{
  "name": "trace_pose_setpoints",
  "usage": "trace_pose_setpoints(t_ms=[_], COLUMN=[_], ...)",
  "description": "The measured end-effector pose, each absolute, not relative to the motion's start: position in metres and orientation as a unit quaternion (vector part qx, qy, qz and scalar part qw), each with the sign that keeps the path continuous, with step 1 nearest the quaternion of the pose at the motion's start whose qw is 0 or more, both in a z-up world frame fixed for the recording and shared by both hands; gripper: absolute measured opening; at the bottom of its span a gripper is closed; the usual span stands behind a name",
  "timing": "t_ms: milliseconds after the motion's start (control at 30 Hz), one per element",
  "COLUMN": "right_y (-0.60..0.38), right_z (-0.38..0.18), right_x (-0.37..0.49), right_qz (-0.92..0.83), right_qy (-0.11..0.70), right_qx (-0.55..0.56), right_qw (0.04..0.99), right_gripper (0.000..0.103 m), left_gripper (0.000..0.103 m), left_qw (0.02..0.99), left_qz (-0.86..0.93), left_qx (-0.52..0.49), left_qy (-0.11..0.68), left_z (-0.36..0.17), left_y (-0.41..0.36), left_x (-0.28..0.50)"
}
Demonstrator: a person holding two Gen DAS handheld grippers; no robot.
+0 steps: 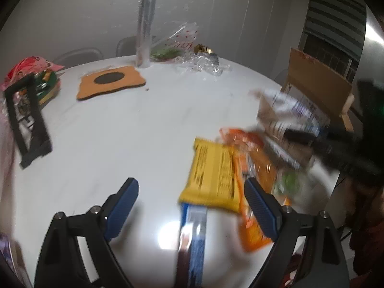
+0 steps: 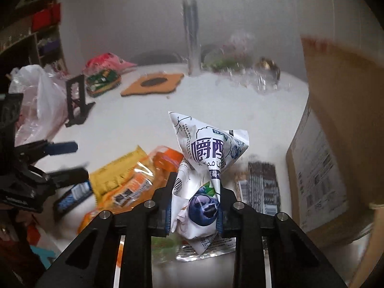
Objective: Organize snacks
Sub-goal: 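Grasp the white drink pouch with the right tool while the left tool grasps the chocolate bar, then carry the drink pouch and chocolate bar over the box with both tools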
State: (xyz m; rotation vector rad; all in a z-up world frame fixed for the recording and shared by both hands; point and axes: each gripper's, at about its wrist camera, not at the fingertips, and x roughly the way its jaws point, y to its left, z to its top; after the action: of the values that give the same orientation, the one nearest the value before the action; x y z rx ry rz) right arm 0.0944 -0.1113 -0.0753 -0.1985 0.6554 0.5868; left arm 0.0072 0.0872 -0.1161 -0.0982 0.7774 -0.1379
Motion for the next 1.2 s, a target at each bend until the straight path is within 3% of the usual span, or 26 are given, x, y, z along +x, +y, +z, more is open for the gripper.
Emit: trace_pose_setpoints(t_ms=[100,567,967,1200], right_y=[-0.111,-0.116,-0.112,-0.116], right_z=[-0.067,-0.068,-0.033,-0.002], right_x=[0.081,0.051,0.04,0.042], right_qz=[0.304,0.323,0.363,0.388], right_qy=[0.308,0.298,0.275,0.26], right_qx=[-0.087,-0.072,-0.074,-0.065], right_qw=[0.898,0.895,0.887,0.882], right_gripper=[0.022,0.021,0.021,0.02], left_gripper=[0.083,0.017,0.016,0.016], left_qw=[0.919,0.919,0.926,0.941], left_qz=[-0.056,-0.05,-0.036,-0.021], left_qx=[-0.041,0.026,0.002,0.001], left_qy=[0.387,0.39,0.377,0.338], left_z=[-0.124,-0.148,-0.129,-0.085], left_y=[0.09,0.068,0.081,0.084], left_x=[-0.011,-0.038,-0.05,-0.05])
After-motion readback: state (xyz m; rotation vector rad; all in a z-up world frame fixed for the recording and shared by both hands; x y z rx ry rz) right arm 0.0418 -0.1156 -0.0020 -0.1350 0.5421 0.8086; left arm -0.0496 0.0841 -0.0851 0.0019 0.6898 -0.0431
